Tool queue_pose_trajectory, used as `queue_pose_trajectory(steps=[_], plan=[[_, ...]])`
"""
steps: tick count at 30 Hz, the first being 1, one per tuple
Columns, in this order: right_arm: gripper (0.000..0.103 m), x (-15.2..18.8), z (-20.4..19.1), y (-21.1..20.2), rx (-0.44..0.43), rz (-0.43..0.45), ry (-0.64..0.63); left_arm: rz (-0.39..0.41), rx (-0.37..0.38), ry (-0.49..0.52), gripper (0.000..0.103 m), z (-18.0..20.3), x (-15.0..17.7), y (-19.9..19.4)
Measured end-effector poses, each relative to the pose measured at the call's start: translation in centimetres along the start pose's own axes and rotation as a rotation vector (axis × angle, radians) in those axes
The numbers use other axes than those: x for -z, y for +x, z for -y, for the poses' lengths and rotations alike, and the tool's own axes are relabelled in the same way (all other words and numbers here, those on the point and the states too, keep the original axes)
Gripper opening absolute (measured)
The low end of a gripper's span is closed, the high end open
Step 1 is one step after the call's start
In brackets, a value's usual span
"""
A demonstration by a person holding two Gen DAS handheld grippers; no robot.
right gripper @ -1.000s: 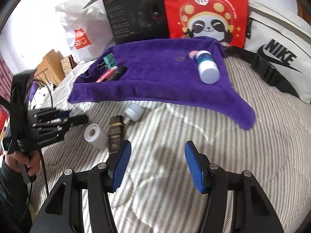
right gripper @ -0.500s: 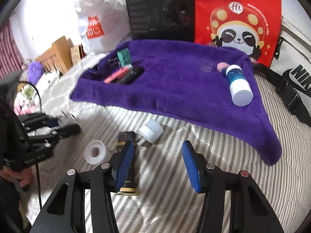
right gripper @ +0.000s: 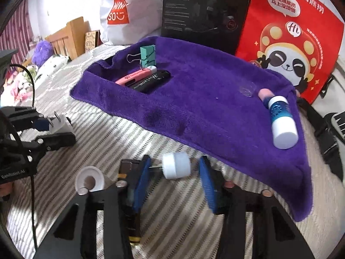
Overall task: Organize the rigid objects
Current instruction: 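Grasp the small white cylinder with the right tool while the left tool holds the charger, then lift the white cylinder in the right tool while the left tool lifts the charger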
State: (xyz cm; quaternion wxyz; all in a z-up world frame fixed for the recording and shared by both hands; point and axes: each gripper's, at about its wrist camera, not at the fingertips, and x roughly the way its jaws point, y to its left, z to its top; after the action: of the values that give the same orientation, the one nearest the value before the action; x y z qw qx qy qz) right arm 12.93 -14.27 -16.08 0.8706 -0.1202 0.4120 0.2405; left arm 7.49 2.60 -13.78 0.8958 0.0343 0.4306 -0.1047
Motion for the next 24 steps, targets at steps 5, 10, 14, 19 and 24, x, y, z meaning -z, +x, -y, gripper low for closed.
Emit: queue_pose_trajectory(steps=[5, 10, 14, 19, 24], plan=[[0.035, 0.1, -0.2, -0.2, 0.007, 0.014, 0.009, 0.001, 0.006, -0.004, 0.026, -0.1, 0.0, 0.0], [0.035, 1.6, 1.6, -2.5, 0.080, 0.005, 0.057, -0.001, -0.008, 0.006, 0.026, 0.1, 0.0, 0.0], [0.035, 3.8, 4.1, -4.8, 0.146, 0.006, 0.172, -0.001, -0.009, 0.007, 0.026, 0.1, 0.0, 0.0], [0.036, 6.3, 7.0, -5.3, 0.218, -0.002, 0.300, -0.001, -0.012, 0.010, 0.026, 0.2, 0.0, 0.2], [0.036, 7.0, 7.3, -5.2, 0.224, 0.008, 0.320, 0.001, -0.014, 0.010, 0.026, 0.1, 0.1, 0.2]])
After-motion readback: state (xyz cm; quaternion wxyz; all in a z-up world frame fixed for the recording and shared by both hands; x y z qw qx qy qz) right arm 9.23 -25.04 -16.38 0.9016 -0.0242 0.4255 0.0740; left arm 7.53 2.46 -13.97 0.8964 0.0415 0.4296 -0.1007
